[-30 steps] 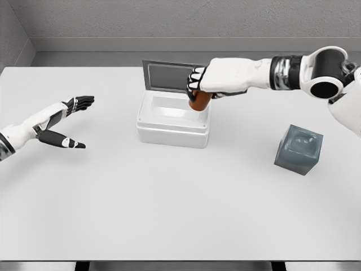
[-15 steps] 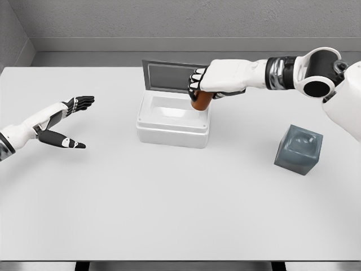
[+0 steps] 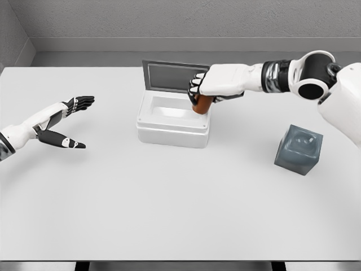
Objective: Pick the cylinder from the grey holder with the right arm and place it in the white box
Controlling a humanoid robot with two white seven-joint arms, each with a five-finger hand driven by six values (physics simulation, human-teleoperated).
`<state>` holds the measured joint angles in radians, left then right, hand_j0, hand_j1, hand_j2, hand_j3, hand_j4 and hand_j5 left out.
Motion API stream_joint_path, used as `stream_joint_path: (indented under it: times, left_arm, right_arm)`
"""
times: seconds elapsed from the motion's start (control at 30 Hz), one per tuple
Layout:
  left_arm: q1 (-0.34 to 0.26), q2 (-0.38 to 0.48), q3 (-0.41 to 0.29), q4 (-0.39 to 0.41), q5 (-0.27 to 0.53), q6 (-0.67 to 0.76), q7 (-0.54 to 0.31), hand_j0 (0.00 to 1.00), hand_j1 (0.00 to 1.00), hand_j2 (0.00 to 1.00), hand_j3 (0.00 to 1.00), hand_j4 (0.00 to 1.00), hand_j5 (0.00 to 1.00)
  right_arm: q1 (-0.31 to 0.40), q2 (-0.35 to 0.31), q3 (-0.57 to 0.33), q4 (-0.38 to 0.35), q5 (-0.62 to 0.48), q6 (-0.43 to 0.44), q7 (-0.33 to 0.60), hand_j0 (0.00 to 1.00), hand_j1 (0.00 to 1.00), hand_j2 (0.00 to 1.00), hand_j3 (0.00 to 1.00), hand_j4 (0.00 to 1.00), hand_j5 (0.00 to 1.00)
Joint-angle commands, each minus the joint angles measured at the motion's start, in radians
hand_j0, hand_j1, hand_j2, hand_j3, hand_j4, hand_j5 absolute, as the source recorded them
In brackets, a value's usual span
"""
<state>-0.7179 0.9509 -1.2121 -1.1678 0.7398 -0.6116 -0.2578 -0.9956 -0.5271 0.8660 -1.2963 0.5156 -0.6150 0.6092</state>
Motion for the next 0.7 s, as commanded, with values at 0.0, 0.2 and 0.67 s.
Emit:
stream_joint_path:
  times: [0.0,0.2,0.67]
  left_arm:
    - [0.000,0.000,0.002,0.000,0.006,0.001,0.000,1.00,1.00,1.00,1.00,1.00,1.00]
    - [0.000,0.000,0.002,0.000,0.006,0.001,0.000,1.00,1.00,1.00,1.00,1.00,1.00]
    - [0.000,0.000,0.002,0.000,0.006,0.001,0.000,1.00,1.00,1.00,1.00,1.00,1.00]
  right_arm:
    - [-0.002,0.001,0.002,0.006,-0.008,0.004,0.002,0.17,0.17,0.17,0.17,0.17,0.17]
    - [-0.002,0.007,0.002,0.008,-0.006,0.004,0.002,0.37,0.37,0.37,0.37,0.37,0.37]
    - [-0.017,-0.002,-0.064,-0.051,0.017,0.004,0.002,1.00,1.00,1.00,1.00,1.00,1.00]
